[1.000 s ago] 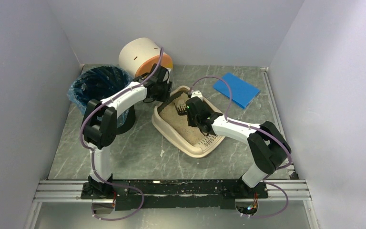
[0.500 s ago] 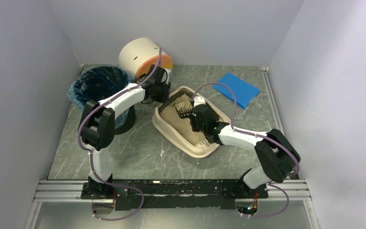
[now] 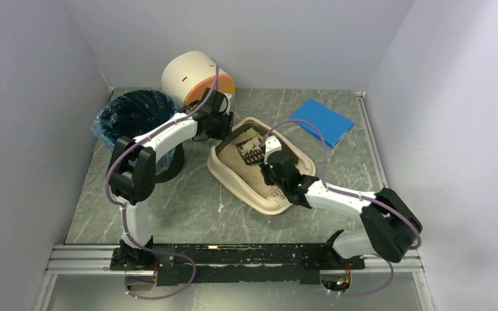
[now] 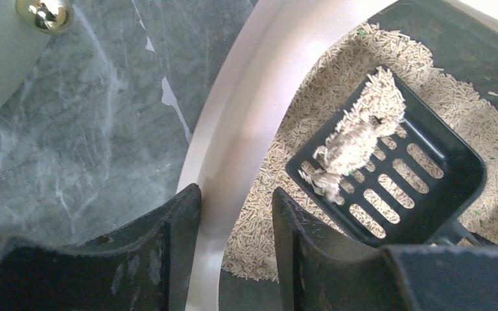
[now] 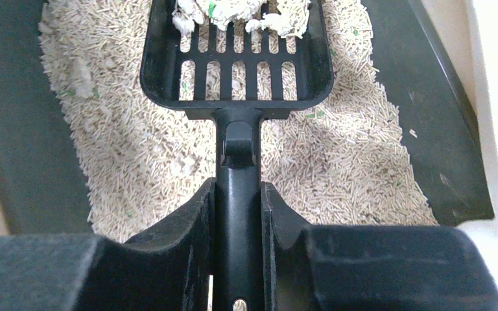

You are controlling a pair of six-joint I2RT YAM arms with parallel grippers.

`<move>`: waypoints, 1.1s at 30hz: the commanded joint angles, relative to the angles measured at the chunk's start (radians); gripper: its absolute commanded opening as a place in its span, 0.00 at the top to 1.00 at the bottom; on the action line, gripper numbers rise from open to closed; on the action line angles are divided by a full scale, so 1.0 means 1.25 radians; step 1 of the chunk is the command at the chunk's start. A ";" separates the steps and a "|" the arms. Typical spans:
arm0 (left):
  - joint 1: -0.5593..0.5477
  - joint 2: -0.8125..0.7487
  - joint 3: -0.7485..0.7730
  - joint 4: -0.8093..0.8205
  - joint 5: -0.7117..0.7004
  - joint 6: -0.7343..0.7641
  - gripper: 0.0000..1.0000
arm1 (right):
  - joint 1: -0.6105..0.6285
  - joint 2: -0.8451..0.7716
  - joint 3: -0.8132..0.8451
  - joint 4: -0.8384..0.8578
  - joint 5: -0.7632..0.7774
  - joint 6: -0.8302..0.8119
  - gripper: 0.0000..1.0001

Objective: Clean the litter box

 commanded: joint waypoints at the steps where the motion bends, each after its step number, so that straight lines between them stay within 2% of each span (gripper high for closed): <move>1: -0.020 -0.053 0.015 -0.037 0.074 -0.035 0.49 | 0.003 -0.097 -0.050 0.061 -0.028 -0.033 1.00; 8: -0.017 -0.105 0.051 -0.028 0.117 -0.103 0.41 | 0.002 -0.225 -0.130 0.114 -0.009 -0.067 1.00; 12: -0.010 -0.134 0.072 -0.022 0.150 -0.163 0.38 | 0.003 -0.269 -0.128 0.082 0.015 -0.091 1.00; 19: -0.009 -0.261 -0.001 0.065 0.119 -0.235 0.34 | 0.003 -0.379 -0.129 0.053 0.021 -0.226 1.00; 22: -0.008 -0.317 -0.006 0.059 0.104 -0.241 0.33 | 0.003 -0.367 -0.091 -0.006 -0.012 -0.233 1.00; 28: -0.008 -0.409 0.003 -0.035 0.052 -0.209 0.26 | 0.005 -0.327 0.007 -0.200 0.018 -0.230 1.00; 31: -0.009 -0.489 -0.047 -0.018 0.032 -0.201 0.24 | 0.041 -0.352 0.023 -0.202 0.058 -0.245 1.00; 32: -0.008 -0.514 -0.065 -0.009 0.029 -0.199 0.19 | 0.051 -0.371 0.016 -0.185 0.072 -0.265 1.00; 33: -0.009 -0.537 -0.068 -0.020 0.019 -0.198 0.03 | 0.055 -0.374 0.018 -0.178 0.080 -0.286 1.00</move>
